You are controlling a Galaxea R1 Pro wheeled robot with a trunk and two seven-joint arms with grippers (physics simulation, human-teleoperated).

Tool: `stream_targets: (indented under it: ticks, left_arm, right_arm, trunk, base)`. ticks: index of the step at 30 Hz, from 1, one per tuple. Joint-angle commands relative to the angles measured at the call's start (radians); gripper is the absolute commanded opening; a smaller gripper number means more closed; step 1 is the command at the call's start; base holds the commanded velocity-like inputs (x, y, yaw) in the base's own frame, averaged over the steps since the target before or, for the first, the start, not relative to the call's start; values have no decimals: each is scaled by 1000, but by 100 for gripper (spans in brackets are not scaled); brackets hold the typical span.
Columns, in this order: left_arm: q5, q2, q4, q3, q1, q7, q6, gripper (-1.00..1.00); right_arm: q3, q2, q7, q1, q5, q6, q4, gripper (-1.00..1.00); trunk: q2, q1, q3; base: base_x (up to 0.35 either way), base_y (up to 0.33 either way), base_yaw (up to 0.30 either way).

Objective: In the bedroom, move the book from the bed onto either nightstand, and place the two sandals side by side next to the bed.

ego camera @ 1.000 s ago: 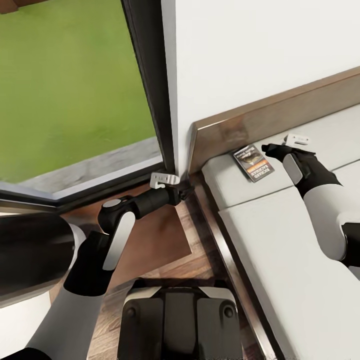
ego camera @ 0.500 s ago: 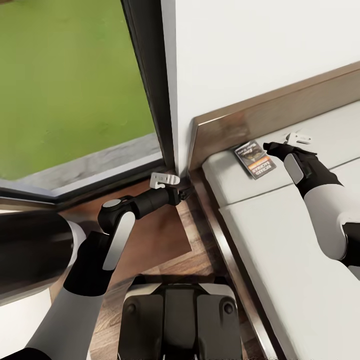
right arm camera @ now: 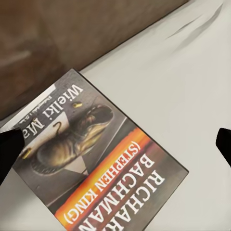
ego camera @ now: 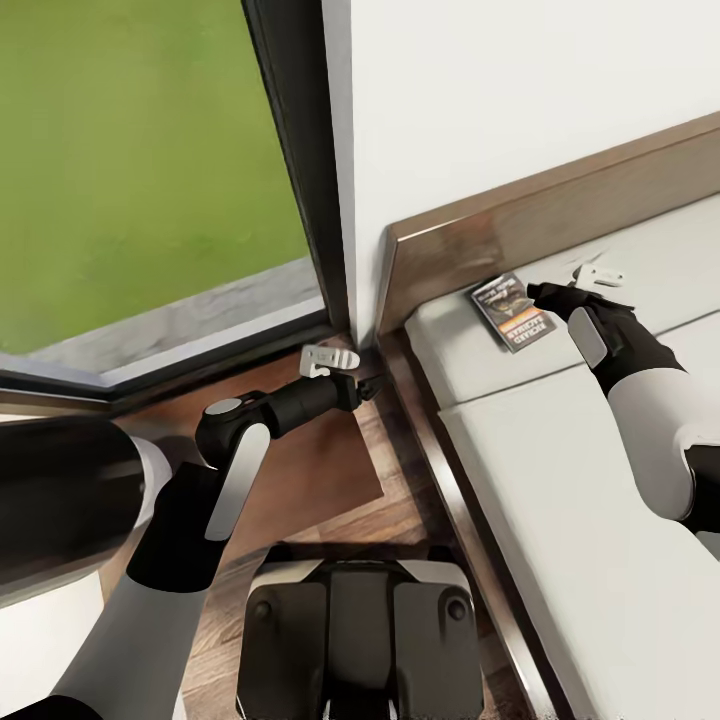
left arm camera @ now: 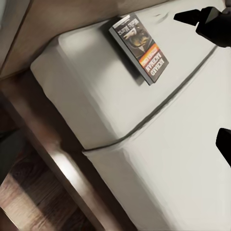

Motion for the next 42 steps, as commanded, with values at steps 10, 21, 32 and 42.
stream_targets:
  ticks: [10, 21, 32, 42]
  left_arm:
    - [1, -3, -1, 1, 0, -1, 6, 100]
    - [0, -1, -1, 1, 0, -3, 6, 100]
    - [0, -1, -1, 2, 0, -3, 6, 100]
    - [-1, -1, -1, 2, 0, -3, 6, 100]
  right_arm:
    - [1, 0, -3, 0, -8, 2, -2, 100]
    - [5, 1, -2, 0, -7, -6, -2, 100]
    - [10, 1, 0, 0, -6, -18, -2, 100]
    - [12, 0, 0, 0, -6, -18, -3, 100]
  trunk:
    - [-2, 1, -17]
    - [-2, 1, -35]
    - [-2, 1, -52]
    - [-2, 1, -68]
  base:
    - [0, 0, 0]
    - [0, 0, 0]
    - [0, 0, 0]
    - [0, 0, 0]
